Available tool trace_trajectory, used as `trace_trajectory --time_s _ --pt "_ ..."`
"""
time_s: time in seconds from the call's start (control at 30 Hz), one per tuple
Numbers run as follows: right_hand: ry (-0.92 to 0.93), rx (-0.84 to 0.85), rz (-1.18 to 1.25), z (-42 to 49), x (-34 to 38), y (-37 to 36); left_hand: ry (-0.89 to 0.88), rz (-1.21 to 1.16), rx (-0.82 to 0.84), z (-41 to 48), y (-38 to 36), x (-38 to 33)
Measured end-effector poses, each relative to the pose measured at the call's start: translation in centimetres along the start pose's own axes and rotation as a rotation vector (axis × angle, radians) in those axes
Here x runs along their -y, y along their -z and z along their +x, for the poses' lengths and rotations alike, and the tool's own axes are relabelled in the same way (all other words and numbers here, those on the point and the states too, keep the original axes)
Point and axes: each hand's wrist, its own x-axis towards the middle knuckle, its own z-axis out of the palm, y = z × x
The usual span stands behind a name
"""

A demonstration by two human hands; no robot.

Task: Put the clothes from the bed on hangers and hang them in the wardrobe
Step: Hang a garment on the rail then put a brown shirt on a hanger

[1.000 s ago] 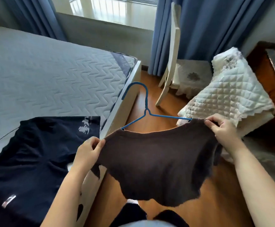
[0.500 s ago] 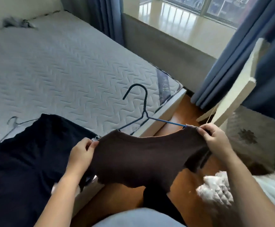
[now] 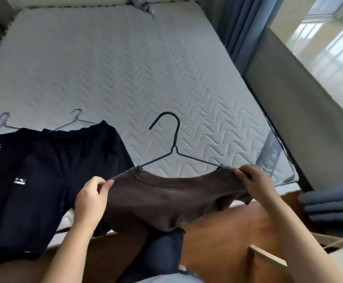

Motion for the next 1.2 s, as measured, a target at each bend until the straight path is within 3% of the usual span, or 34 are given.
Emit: trace_trajectory --time_s 0.37,0.63,1.2 --pt "0.142 0.256 -0.223 17.6 1.1 -2.1 0.134 0.064 -0.007 12.8 -3.9 -2.2" --pt "0.06 0.313 -0.237 26.2 1.0 -5.2 0.176 0.105 0.136 20.1 -7.7 -2.8" --pt "0.106 0.21 -0.19 46.7 4.8 -15.6 0.195 0.16 -0.03 40.7 -15.7 1.8"
